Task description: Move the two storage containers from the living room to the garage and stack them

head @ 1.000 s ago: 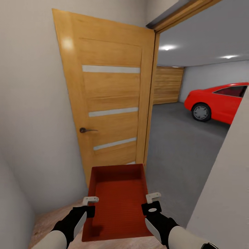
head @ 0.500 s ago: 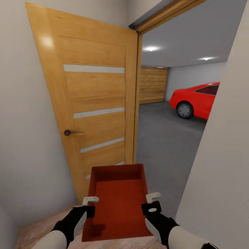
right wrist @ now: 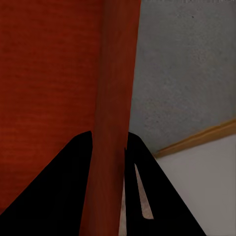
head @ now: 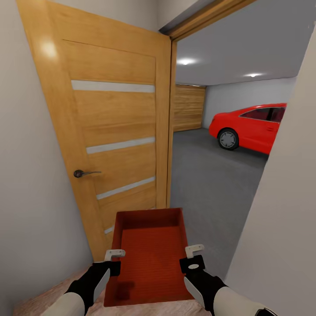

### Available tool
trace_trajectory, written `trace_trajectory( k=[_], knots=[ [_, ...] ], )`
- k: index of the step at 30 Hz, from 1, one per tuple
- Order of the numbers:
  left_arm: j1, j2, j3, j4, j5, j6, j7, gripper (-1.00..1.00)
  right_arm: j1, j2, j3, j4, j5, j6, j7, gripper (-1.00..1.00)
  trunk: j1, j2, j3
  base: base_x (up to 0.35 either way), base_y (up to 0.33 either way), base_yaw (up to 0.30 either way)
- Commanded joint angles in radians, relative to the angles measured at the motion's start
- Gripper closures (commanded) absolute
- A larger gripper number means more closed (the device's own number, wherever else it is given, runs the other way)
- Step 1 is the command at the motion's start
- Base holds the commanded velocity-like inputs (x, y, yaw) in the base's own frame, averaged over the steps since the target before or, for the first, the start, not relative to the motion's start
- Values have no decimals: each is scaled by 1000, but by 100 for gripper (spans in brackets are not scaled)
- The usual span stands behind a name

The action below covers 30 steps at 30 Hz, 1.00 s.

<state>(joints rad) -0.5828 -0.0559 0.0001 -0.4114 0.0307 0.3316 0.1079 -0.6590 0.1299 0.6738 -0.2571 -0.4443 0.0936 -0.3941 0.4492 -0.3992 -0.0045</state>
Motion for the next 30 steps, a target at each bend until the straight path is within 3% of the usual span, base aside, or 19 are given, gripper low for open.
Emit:
trace_trajectory(
  k=[1, 10, 30],
  knots=[
    [0, -1, 6, -3, -10, 6, 6, 100, -1, 7, 1, -4, -11, 6, 15, 100, 1, -1, 0, 244, 215, -1],
    [0, -1, 6, -3, -10, 6, 6, 100, -1, 7, 1, -3, -11, 6, 15, 100, 1, -1, 0, 239, 209, -18],
    [0, -1, 6, -3, -11, 6, 6, 100, 0, 7, 1, -4, -11, 6, 15, 100, 1, -1, 0, 49, 40, -240]
  ],
)
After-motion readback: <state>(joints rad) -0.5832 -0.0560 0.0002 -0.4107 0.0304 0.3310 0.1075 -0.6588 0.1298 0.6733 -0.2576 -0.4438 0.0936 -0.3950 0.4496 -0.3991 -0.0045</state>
